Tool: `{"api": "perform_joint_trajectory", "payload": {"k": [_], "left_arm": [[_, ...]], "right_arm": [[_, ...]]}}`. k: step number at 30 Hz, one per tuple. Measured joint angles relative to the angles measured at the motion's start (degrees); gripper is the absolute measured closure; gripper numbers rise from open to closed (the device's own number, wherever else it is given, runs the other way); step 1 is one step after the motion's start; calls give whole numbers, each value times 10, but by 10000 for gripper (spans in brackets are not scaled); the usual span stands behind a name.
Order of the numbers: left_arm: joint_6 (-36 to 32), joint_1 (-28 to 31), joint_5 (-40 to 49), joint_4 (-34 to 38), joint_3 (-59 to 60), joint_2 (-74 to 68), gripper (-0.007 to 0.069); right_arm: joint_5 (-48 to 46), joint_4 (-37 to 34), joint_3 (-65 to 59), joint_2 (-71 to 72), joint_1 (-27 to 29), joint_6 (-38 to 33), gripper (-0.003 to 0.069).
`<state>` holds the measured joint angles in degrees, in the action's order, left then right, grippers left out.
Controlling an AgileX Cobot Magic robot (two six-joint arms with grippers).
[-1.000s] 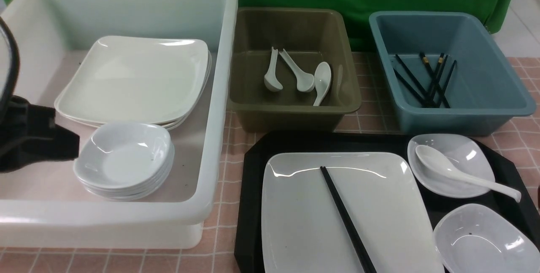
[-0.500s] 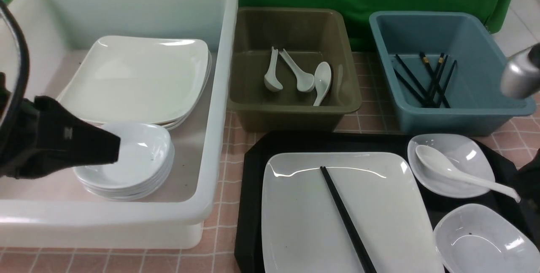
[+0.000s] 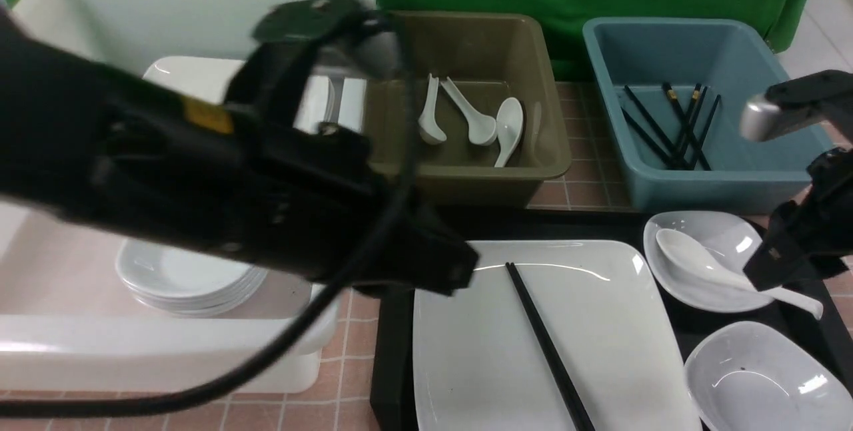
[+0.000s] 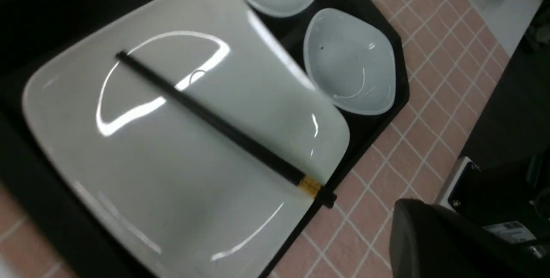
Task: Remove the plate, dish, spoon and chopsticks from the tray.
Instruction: Use the right arm to grab a soup spoon from the plate
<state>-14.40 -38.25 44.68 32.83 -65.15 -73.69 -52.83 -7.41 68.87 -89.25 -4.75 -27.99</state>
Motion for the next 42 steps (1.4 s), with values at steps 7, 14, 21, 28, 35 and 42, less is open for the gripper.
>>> {"api": "perform_joint_trajectory", "payload": {"k": [7, 14, 21, 28, 35, 42], "left_arm": [[-2, -48, -30, -27, -77, -112, 636], [-46, -49, -87, -31, -88, -193, 629], [-52, -49, -95, -31, -88, -212, 628], [-52, -49, -119, -31, -88, -212, 627], [-52, -48, -132, -40, -97, -212, 627], [-5, 7, -102, -94, -126, -169, 627]], "right_arm": [[101, 51, 2, -82, 0, -11, 204], [178, 96, 2, -154, 0, -17, 203], [195, 103, 2, -206, 0, -18, 203], [188, 103, 3, -209, -1, -18, 423], [136, 105, 3, -152, -30, -23, 414], [39, 48, 4, -64, -94, -23, 414]]}}
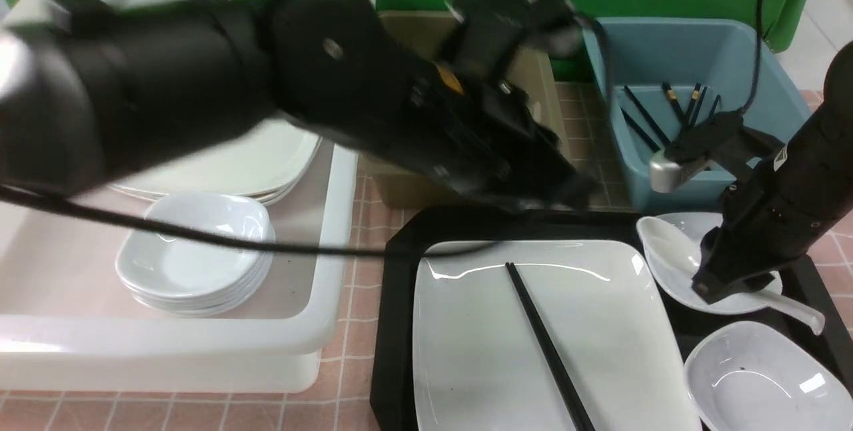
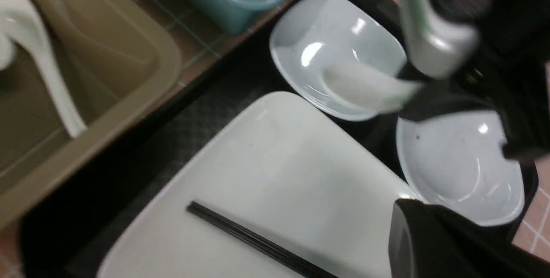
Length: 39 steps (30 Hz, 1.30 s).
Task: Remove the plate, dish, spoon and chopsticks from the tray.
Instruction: Use the right arm to grab a soup spoon from the plate, then use the right arm to put the soup spoon into the small storage box in the middle
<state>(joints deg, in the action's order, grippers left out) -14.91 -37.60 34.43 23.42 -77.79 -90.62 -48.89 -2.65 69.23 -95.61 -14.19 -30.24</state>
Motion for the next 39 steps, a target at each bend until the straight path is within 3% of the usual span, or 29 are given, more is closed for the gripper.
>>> {"api": "perform_joint_trajectory", "payload": {"k": [6, 10, 15, 23, 27, 29, 33, 37, 39], "left_arm": [[5, 97, 32, -49, -2, 55, 627], [5, 187, 54, -56, -2, 83, 627], [5, 214, 93, -57, -2, 85, 627], [5, 204, 125, -45, -2, 85, 627], [5, 185, 137, -42, -2, 85, 627], [3, 158, 150, -42, -2, 85, 627], [22, 99, 157, -46, -2, 83, 627], [71, 54, 159, -69, -2, 82, 627], [96, 21, 159, -77, -2, 76, 627]], "right_arm": [[56, -75, 52, 19, -67, 0, 414], [127, -156, 192, -54, -84, 1, 414], [153, -182, 367, -186, -84, 23, 414], [164, -168, 517, -354, -84, 99, 400], [157, -147, 526, -369, -84, 121, 304], [132, -130, 526, -363, -84, 132, 216], [66, -114, 526, -324, -84, 134, 152], [-44, -86, 527, -262, -84, 135, 183], [-144, -43, 529, -210, -84, 142, 319]]}}
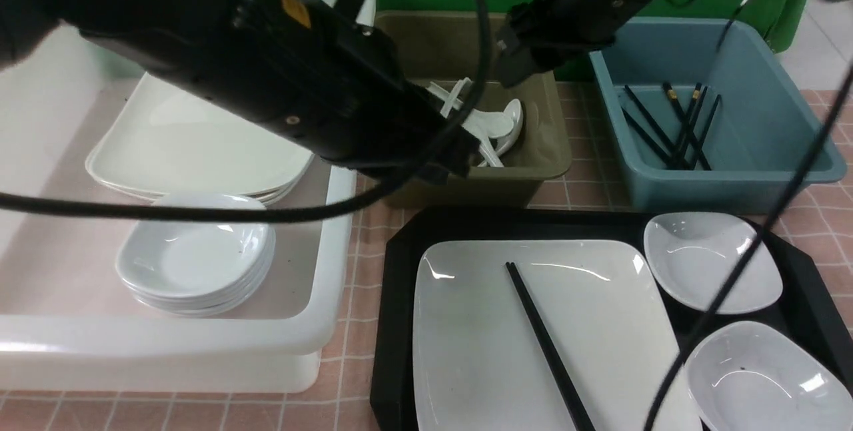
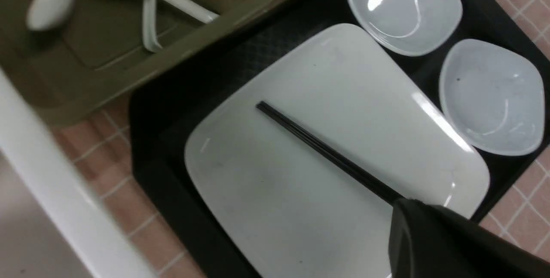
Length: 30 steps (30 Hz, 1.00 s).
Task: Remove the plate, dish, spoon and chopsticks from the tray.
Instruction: Use the left arm to grab a pair of chopsticks from the plate
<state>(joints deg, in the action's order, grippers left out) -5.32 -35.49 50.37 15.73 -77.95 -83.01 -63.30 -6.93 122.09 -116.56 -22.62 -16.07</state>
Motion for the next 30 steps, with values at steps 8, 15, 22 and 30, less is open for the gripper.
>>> {"api": "perform_joint_trajectory", "payload": {"k": [8, 15, 22, 30], "left_arm": [[80, -92, 21, -58, 0, -40, 627], [122, -110, 54, -90, 0, -57, 627], [180, -133, 42, -66, 0, -96, 623], [243, -201, 20, -66, -27, -215, 428]], "right_arm": [[-16, 51, -119, 162, 0, 60, 624], [-13, 58, -396, 293, -17, 95, 463], [-12, 131, -557, 386, -19, 157, 393], [-13, 172, -567, 502, -19, 198, 392]]}}
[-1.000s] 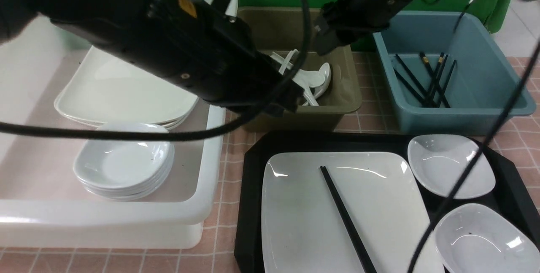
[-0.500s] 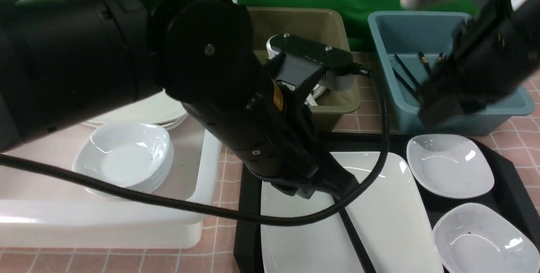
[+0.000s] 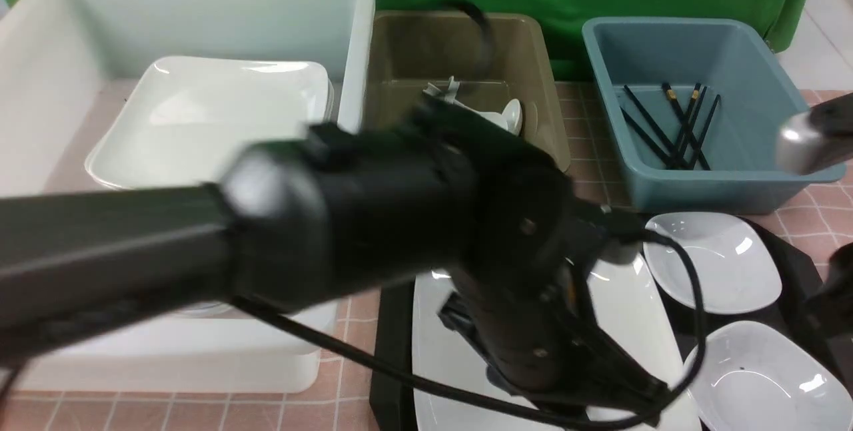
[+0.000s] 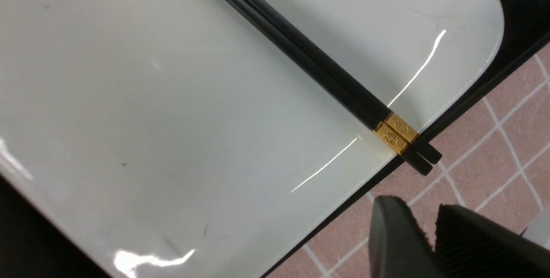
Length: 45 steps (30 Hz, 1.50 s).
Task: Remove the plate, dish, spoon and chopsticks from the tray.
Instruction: Use the left arm to grab a pair of chopsticks from the plate
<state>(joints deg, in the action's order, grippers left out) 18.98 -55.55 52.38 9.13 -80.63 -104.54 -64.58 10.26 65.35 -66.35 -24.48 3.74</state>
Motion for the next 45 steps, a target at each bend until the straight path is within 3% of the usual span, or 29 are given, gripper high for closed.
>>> {"api": "perform_joint_trajectory", "payload": {"k": [1, 2, 7, 12, 15, 21, 24, 25, 28, 29, 39, 45], "left_arm": [[1, -1, -1, 0, -2, -3, 419], [8, -5, -3, 0, -17, -24, 341], [30, -6, -4, 2, -61, -83, 120], [58, -6, 6, 2, -84, -132, 39], [75, -6, 11, 2, -94, -149, 50], [100, -6, 50, 2, -124, -181, 160], [102, -6, 65, 2, -130, -186, 304], [102, -6, 65, 2, -130, -186, 314], [101, -6, 73, 2, -132, -187, 512], [101, -6, 75, 2, -133, -187, 529], [70, -4, 156, -32, -199, -179, 538], [44, -1, 158, -64, -252, -130, 538]], "right_arm": [[0, 0, 0, 2, 0, 0, 392], [-1, 1, 0, 20, 0, 3, 391], [-1, 1, 0, 70, 0, 5, 392], [-1, 1, 0, 90, 0, 5, 392], [-1, 1, 0, 90, 0, 5, 392], [-1, 1, 0, 90, 0, 5, 391], [-1, 1, 0, 90, 0, 3, 391], [-1, 1, 0, 90, 0, 3, 391], [-1, 1, 0, 90, 0, 2, 391], [-1, 1, 0, 90, 0, 2, 391], [-1, 1, 0, 90, 0, -5, 391], [11, 5, 0, 104, 0, -8, 391]]}}
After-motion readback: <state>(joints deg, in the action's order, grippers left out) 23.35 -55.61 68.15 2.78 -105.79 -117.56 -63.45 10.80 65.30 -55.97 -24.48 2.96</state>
